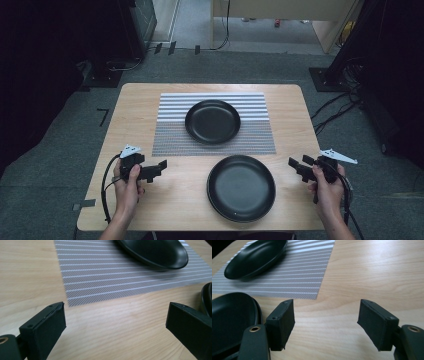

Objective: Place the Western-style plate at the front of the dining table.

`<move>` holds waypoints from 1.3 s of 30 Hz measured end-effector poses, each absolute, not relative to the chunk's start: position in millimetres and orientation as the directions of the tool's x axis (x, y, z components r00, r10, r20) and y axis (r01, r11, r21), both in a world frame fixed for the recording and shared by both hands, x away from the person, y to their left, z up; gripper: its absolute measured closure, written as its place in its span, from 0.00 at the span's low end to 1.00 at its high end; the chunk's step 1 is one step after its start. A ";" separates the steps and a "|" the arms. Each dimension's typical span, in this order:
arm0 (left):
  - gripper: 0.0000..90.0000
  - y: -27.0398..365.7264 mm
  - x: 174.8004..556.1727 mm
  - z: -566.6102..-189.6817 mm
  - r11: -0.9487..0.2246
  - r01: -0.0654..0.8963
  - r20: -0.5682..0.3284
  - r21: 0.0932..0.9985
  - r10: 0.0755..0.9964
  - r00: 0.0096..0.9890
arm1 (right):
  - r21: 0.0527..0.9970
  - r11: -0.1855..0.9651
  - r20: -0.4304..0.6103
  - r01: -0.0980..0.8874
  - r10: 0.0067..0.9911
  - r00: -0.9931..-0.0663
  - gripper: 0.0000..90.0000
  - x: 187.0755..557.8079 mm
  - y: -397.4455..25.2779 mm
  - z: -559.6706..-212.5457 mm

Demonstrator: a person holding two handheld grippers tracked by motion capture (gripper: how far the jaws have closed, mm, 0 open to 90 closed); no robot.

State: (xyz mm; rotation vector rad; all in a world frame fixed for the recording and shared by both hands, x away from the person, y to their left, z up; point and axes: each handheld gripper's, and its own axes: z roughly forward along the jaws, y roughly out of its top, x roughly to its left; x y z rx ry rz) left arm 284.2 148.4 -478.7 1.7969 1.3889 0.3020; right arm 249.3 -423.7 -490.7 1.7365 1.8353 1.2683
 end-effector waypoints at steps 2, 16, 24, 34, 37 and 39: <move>0.03 151.3 281.4 -479.3 -0.046 0.689 -0.283 0.723 0.890 0.356 | 0.757 -0.131 0.336 0.640 0.919 -0.209 0.32 244.0 -427.3 -491.5; 0.03 195.8 247.0 -490.4 -0.023 0.693 -0.248 0.720 0.925 0.288 | 0.757 -0.135 0.321 0.639 0.929 -0.184 0.32 213.7 -445.2 -501.3; 0.03 217.1 231.0 -496.8 0.005 0.700 -0.247 0.714 0.938 0.245 | 0.753 -0.145 0.316 0.641 0.935 -0.159 0.32 197.4 -458.3 -507.5; 0.03 239.8 215.8 -501.0 0.006 0.694 -0.198 0.720 0.960 0.197 | 0.748 -0.158 0.311 0.645 0.942 -0.130 0.32 179.1 -472.9 -512.3; 0.03 243.3 213.4 -503.3 0.000 0.697 -0.182 0.718 0.965 0.188 | 0.745 -0.156 0.306 0.649 0.944 -0.125 0.32 175.8 -474.7 -514.5; 0.03 245.7 211.4 -505.9 -0.007 0.700 -0.167 0.714 0.969 0.180 | 0.742 -0.154 0.304 0.653 0.945 -0.122 0.32 173.4 -475.6 -517.2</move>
